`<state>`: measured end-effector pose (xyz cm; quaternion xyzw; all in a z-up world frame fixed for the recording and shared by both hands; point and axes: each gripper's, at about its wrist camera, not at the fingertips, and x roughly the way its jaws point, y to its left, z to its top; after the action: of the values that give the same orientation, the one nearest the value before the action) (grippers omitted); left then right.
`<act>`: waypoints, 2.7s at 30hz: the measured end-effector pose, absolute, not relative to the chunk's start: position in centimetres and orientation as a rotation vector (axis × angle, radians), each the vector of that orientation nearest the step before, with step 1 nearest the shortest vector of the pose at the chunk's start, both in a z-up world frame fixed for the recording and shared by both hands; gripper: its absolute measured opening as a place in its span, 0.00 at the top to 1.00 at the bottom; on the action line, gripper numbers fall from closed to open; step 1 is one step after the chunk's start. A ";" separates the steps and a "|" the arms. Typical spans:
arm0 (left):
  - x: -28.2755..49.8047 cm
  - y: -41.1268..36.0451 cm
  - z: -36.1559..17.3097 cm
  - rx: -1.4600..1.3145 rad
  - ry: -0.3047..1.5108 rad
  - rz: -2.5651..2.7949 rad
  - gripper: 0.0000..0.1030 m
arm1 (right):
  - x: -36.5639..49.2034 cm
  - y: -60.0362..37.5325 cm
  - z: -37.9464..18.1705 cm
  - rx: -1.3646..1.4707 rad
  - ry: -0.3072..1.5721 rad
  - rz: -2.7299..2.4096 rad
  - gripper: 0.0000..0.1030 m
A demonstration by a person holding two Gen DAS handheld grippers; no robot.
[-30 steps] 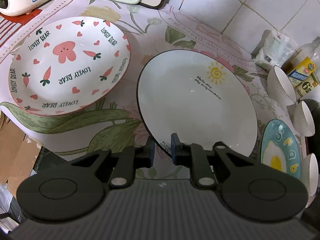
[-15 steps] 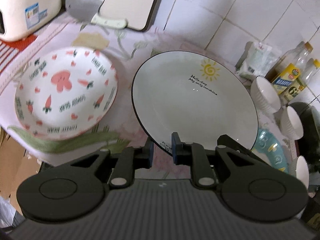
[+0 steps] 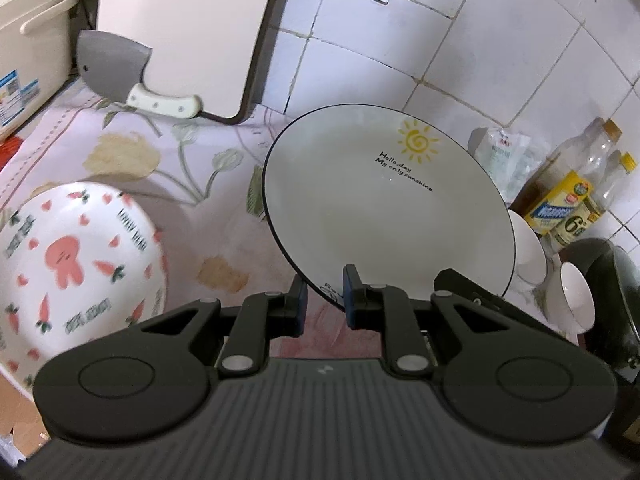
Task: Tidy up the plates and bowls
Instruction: 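Lift the white sun plate with both grippers and carry it toward the bowls, then set the sun plate down and open both grippers, then grasp the rim of the blue egg plate with both grippers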
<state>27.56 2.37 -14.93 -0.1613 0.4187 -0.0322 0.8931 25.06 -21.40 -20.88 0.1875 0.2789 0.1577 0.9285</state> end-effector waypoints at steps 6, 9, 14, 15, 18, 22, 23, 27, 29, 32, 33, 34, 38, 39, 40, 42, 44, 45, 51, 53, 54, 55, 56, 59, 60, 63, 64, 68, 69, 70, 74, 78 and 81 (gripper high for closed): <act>30.6 1.5 -16.5 -0.336 0.872 -0.052 0.85 | 28.6 -21.9 -21.6 0.372 0.591 0.320 0.70; 32.0 1.2 -17.6 -0.335 0.892 -0.035 0.85 | 30.3 -22.0 -22.4 0.368 0.619 0.319 0.70; 33.8 1.4 -19.8 -0.355 0.948 -0.027 0.85 | 32.4 -21.9 -24.0 0.369 0.676 0.304 0.70; 34.0 1.4 -20.2 -0.355 0.957 -0.025 0.85 | 32.8 -21.9 -24.3 0.372 0.690 0.300 0.70; 34.6 1.4 -21.2 -0.359 0.981 -0.019 0.85 | 33.6 -21.7 -25.3 0.379 0.744 0.289 0.70; 34.5 1.0 -21.4 -0.325 0.981 -0.034 0.85 | 34.1 -21.5 -26.4 0.371 0.780 0.264 0.70; 34.6 1.0 -21.6 -0.328 0.983 -0.036 0.84 | 34.1 -21.6 -26.4 0.383 0.782 0.257 0.71; 35.1 1.8 -21.7 -0.366 1.026 -0.051 0.84 | 34.5 -21.9 -25.9 0.384 0.829 0.239 0.71; 35.0 2.1 -21.3 -0.361 1.032 -0.057 0.83 | 34.0 -22.6 -25.2 0.378 0.821 0.218 0.69; 34.2 2.3 -19.8 -0.323 1.013 -0.095 0.76 | 32.6 -23.8 -24.1 0.390 0.808 0.272 0.59; 33.8 2.4 -19.3 -0.315 1.009 -0.105 0.74 | 32.0 -24.3 -23.5 0.398 0.805 0.293 0.52; 33.4 2.4 -18.7 -0.307 1.006 -0.116 0.69 | 31.2 -24.6 -23.0 0.403 0.795 0.306 0.49; 31.0 2.2 -15.7 -0.251 0.966 -0.182 0.60 | 27.9 -25.8 -20.5 0.400 0.747 0.346 0.40; 30.4 2.0 -15.0 -0.229 0.951 -0.198 0.60 | 27.0 -26.0 -19.9 0.388 0.736 0.346 0.40; 29.9 1.8 -14.3 -0.204 0.942 -0.215 0.60 | 26.4 -26.0 -19.3 0.372 0.732 0.343 0.40; 28.7 1.3 -12.7 -0.148 0.926 -0.252 0.60 | 24.4 -26.4 -18.1 0.330 0.711 0.339 0.40; 27.4 0.7 -11.4 -0.100 0.903 -0.292 0.60 | 22.6 -27.2 -17.1 0.322 0.686 0.355 0.40; 26.8 0.4 -10.8 -0.077 0.891 -0.306 0.60 | 21.6 -27.5 -16.7 0.319 0.675 0.367 0.40; 22.9 -1.4 -7.8 0.013 0.838 -0.386 0.51 | 15.6 -29.8 -14.6 0.271 0.588 0.378 0.39; 21.8 -2.1 -7.2 0.037 0.827 -0.412 0.49 | 13.5 -31.0 -14.2 0.268 0.557 0.371 0.39; 21.2 -2.6 -7.0 0.051 0.822 -0.421 0.49 | 12.7 -31.5 -14.2 0.270 0.543 0.369 0.39; 20.7 -2.9 -6.9 0.062 0.818 -0.430 0.48 | 11.8 -32.1 -14.3 0.270 0.531 0.369 0.39; 20.1 -3.2 -6.8 0.071 0.814 -0.442 0.47 | 10.9 -32.7 -14.3 0.271 0.523 0.366 0.39; 18.6 -4.7 -6.8 0.102 0.810 -0.481 0.44 | 8.6 -34.3 -15.0 0.279 0.495 0.352 0.39; 18.2 -5.1 -7.0 0.110 0.809 -0.492 0.44 | 7.9 -34.7 -15.3 0.276 0.490 0.344 0.39; 17.0 -6.4 -7.5 0.124 0.812 -0.523 0.39 | 5.9 -35.7 -16.2 0.265 0.464 0.317 0.39; 16.8 -6.7 -7.7 0.126 0.814 -0.533 0.39 | 5.3 -36.0 -16.5 0.262 0.457 0.308 0.39; 15.9 -7.9 -8.7 0.130 0.822 -0.556 0.36 | 3.6 -36.8 -18.0 0.257 0.444 0.286 0.39; 15.7 -8.2 -9.1 0.126 0.823 -0.559 0.36 | 3.3 -37.0 -18.4 0.259 0.443 0.291 0.39; 15.5 -8.4 -9.3 0.120 0.821 -0.562 0.36 | 3.0 -37.1 -18.8 0.265 0.443 0.298 0.39; 15.8 -8.9 -10.9 0.063 0.857 -0.561 0.36 | 2.9 -37.7 -20.9 0.292 0.461 0.295 0.39; 16.3 -9.2 -12.8 0.005 0.891 -0.551 0.36 | 3.8 -38.2 -23.5 0.320 0.493 0.261 0.39; 16.6 -9.4 -14.1 -0.009 0.892 -0.531 0.36 | 3.6 -38.6 -25.3 0.359 0.409 0.264 0.39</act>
<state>16.61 -9.42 -14.15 -0.0042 0.4264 -0.2539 0.8682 3.62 -38.60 -25.30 0.1770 0.2016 0.1298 0.9546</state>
